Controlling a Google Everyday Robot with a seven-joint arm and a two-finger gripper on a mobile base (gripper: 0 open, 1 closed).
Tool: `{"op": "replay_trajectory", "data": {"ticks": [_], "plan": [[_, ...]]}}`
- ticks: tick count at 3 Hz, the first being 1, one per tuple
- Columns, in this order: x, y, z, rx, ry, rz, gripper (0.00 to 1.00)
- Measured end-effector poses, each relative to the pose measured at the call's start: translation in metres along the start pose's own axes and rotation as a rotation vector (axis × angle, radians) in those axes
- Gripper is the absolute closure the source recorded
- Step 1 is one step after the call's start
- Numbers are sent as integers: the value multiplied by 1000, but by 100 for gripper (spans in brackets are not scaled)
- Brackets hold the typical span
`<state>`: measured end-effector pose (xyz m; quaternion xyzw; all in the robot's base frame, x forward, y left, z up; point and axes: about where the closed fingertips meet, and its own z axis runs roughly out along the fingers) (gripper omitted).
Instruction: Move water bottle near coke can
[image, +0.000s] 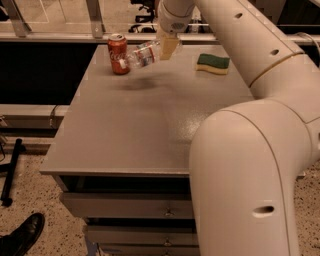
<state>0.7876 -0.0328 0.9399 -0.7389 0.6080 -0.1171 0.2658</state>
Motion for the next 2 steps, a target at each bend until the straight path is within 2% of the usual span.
{"op": "replay_trajectory", "data": {"ticks": [1, 2], "plan": [[-7, -9, 24, 15, -12, 17, 100], [-19, -7, 44, -6, -48, 11, 79]]}}
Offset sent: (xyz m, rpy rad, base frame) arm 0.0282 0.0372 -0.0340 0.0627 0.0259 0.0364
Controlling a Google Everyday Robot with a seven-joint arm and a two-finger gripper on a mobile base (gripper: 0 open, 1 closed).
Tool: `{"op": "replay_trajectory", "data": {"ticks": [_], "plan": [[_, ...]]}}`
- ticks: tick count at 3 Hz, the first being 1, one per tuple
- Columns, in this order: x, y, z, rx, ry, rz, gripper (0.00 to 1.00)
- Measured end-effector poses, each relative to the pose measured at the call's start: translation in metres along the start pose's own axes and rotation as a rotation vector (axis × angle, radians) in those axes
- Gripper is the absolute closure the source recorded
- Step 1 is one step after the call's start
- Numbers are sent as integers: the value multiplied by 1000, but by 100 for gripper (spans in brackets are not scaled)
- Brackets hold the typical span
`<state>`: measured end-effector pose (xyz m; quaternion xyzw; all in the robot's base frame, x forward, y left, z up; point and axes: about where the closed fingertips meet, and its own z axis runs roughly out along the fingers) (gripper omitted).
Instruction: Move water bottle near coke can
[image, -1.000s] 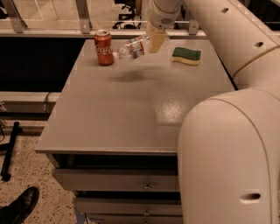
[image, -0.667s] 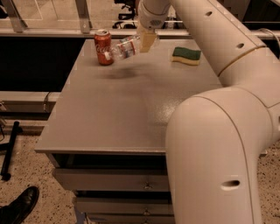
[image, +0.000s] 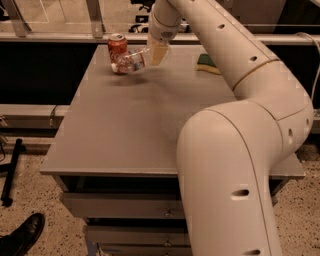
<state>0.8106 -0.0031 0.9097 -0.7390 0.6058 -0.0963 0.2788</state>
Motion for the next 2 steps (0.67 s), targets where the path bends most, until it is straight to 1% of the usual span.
{"op": "replay_trajectory", "data": {"ticks": [1, 2], "plan": [[-9, 4, 8, -17, -30, -12, 48], [-18, 7, 8, -27, -59, -28, 25]]}}
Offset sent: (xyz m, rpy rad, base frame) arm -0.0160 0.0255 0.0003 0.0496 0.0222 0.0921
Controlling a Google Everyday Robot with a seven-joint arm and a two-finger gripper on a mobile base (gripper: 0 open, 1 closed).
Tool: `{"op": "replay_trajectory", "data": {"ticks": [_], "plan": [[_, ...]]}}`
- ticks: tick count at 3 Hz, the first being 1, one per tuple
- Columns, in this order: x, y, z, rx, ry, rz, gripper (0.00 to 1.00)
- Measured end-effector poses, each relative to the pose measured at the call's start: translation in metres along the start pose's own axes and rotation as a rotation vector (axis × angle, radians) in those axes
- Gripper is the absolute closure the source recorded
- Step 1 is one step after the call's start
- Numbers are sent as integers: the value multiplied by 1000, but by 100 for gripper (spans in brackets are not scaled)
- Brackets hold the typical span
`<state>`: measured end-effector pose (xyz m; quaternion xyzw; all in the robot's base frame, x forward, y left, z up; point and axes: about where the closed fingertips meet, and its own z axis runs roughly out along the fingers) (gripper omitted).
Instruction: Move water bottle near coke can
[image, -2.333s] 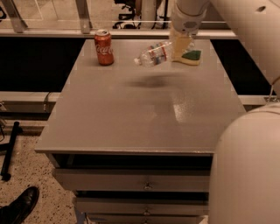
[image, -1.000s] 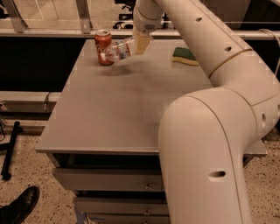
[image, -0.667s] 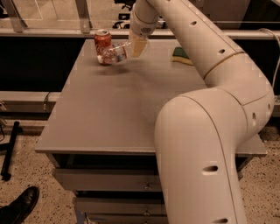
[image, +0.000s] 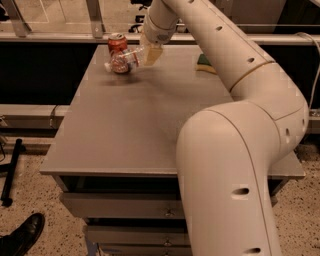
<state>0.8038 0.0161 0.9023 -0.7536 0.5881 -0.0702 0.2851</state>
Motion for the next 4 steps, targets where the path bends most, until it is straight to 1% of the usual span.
{"op": "replay_trajectory", "data": {"ticks": [1, 2, 3, 4], "plan": [[-12, 2, 4, -7, -33, -9, 0], [-15, 3, 5, -9, -42, -8, 0], [0, 5, -6, 1, -106, 59, 0], [32, 7, -40, 56, -176, 168, 0]]}}
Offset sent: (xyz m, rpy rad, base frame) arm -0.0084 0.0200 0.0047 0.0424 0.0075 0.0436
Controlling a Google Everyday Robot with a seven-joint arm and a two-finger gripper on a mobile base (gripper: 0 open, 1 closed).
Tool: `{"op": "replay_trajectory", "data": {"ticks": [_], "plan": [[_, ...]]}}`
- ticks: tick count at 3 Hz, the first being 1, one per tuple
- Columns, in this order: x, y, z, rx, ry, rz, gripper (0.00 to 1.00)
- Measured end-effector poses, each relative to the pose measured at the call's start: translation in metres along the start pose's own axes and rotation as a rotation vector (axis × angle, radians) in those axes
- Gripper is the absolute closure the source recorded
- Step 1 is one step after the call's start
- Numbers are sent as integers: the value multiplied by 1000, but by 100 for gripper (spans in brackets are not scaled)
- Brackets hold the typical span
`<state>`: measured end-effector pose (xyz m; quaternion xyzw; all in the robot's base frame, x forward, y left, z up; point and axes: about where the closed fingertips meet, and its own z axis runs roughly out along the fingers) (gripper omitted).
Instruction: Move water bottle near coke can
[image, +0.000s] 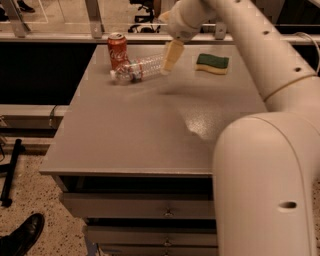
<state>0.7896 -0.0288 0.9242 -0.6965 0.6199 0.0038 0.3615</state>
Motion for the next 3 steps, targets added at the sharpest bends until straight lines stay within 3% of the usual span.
{"op": "replay_trajectory", "data": {"ticks": [1, 2, 3], "plan": [[40, 2, -61, 91, -62, 128, 0], [87, 17, -124, 193, -61, 245, 0], [137, 49, -177, 295, -47, 390, 0]]}}
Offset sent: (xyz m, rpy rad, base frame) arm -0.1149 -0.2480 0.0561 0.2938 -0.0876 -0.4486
